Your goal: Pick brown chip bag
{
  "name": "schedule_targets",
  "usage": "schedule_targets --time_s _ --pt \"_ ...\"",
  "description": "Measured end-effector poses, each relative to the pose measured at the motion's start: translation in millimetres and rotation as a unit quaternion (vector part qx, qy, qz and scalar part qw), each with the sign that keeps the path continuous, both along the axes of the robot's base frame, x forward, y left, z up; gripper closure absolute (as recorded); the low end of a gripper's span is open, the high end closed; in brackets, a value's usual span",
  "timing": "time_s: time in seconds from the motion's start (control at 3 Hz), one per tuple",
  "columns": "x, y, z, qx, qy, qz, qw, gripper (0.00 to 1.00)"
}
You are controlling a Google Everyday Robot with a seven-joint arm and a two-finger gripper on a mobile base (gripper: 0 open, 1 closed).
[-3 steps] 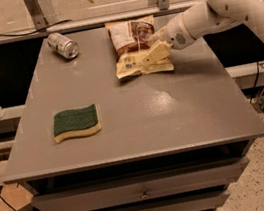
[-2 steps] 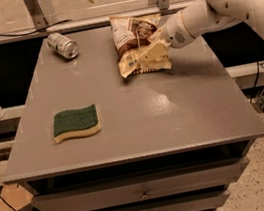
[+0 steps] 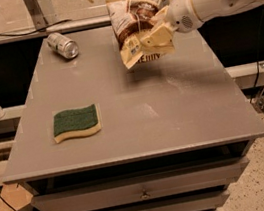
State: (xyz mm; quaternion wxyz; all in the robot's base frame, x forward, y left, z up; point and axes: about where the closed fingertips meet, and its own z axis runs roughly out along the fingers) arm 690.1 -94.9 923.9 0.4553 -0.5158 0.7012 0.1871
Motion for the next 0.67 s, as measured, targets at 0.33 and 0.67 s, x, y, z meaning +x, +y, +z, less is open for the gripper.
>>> schedule_targets --time_s 0.33,0.67 --pt "-16.4 -7.9 48.8 0.003 -0.05 0.009 0.9987 1.0" --pt "-16.7 -8.1 50.2 0.002 -0.053 0.01 0.9986 1.0"
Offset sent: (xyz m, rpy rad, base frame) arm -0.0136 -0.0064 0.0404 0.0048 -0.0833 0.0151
